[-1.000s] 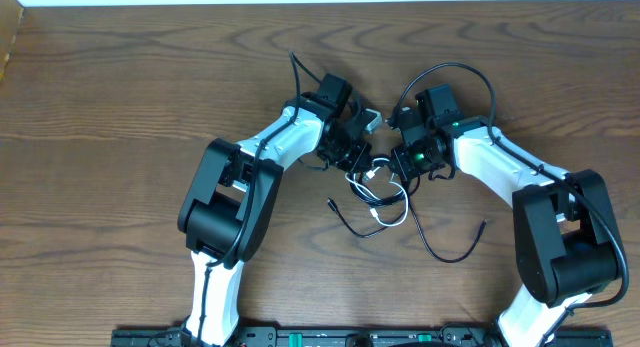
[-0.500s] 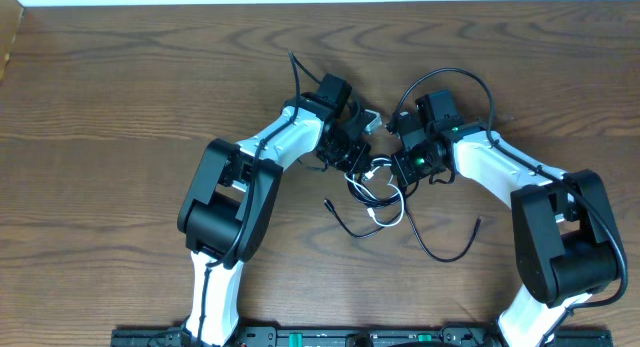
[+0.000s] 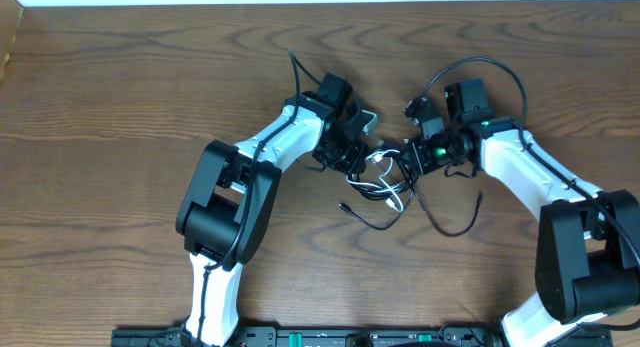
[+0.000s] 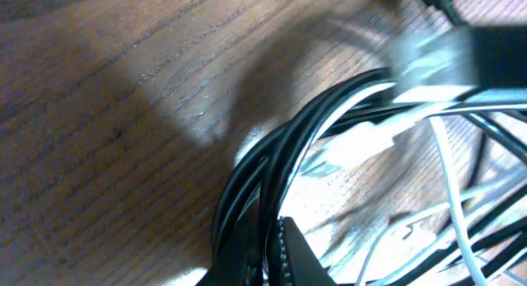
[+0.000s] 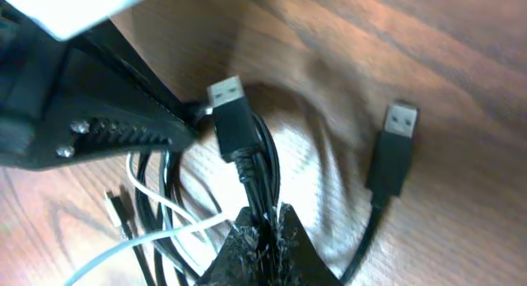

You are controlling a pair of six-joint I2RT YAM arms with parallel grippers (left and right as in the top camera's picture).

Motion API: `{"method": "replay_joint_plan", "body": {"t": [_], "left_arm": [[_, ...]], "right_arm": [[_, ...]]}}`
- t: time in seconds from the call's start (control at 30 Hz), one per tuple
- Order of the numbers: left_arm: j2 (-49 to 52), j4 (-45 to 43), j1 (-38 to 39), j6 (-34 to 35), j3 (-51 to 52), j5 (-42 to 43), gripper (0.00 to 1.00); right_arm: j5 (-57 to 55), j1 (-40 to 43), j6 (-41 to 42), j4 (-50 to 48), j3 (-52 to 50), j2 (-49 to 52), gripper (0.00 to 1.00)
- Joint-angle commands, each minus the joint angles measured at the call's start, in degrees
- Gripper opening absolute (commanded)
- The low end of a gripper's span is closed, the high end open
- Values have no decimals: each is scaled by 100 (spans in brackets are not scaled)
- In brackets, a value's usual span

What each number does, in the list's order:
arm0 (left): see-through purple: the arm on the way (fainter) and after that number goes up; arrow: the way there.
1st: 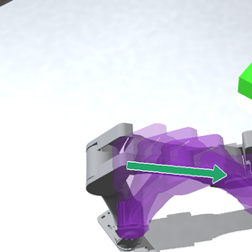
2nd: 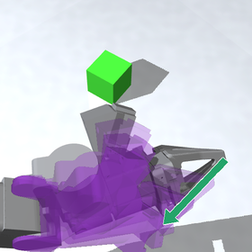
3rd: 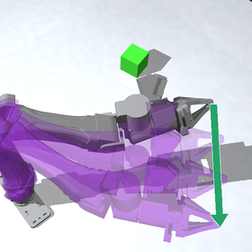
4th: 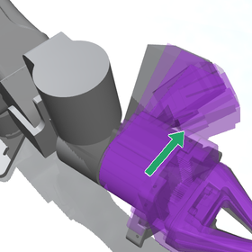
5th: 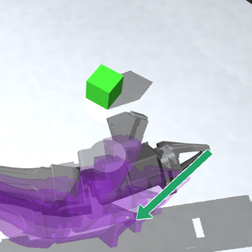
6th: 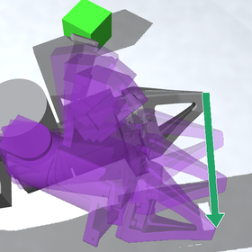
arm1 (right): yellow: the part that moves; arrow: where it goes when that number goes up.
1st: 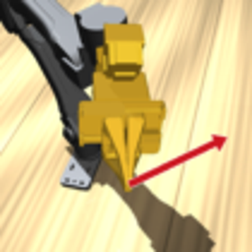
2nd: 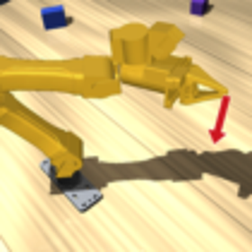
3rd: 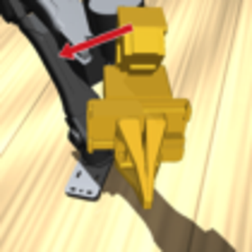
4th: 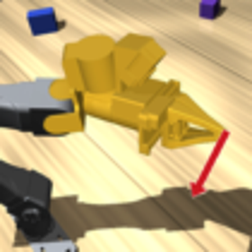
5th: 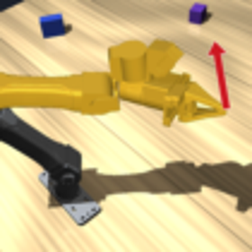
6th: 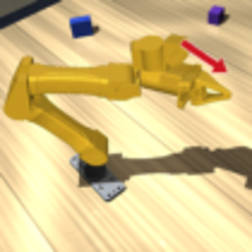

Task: Untangle cables

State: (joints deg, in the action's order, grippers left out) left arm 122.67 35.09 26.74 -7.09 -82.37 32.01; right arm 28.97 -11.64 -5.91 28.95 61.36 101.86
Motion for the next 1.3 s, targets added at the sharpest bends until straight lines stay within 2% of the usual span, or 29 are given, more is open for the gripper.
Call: {"method": "replay_joint_plan", "body": {"t": [0.0,0.3,0.5,0.53,0.57,0.63,0.73,0.77,0.83,0.97,1.17,1.27], "left_arm": [[205,111,-81,31,127,-767,8],[205,109,-251,205,127,-769,7],[205,90,-378,468,127,-767,7],[205,83,-387,483,127,-765,8],[205,83,-387,483,127,-765,7],[205,72,-385,481,127,-765,7],[205,63,-380,481,127,-758,7],[205,63,-380,479,127,-728,7],[205,70,-380,457,127,-629,7],[205,68,-380,297,129,-232,7],[205,83,-291,24,129,61,8],[205,85,-210,24,129,59,7]], "right_arm": [[-365,245,142,50,28,-125,1],[-1764,243,1353,188,-24,-125,1],[-2002,205,2164,210,-173,-125,2],[-1958,205,2240,186,-208,-125,11],[-1932,203,2238,177,-208,-125,13],[-1840,177,2131,74,-208,-122,26],[-1130,136,1408,-212,-208,-122,48],[-765,127,1143,-299,-208,-122,53],[-280,120,861,-442,-208,-122,57],[-146,76,503,-651,-208,-122,55],[-140,-50,59,-776,-208,-122,33],[-140,-68,-26,-734,-208,-92,30]]}}
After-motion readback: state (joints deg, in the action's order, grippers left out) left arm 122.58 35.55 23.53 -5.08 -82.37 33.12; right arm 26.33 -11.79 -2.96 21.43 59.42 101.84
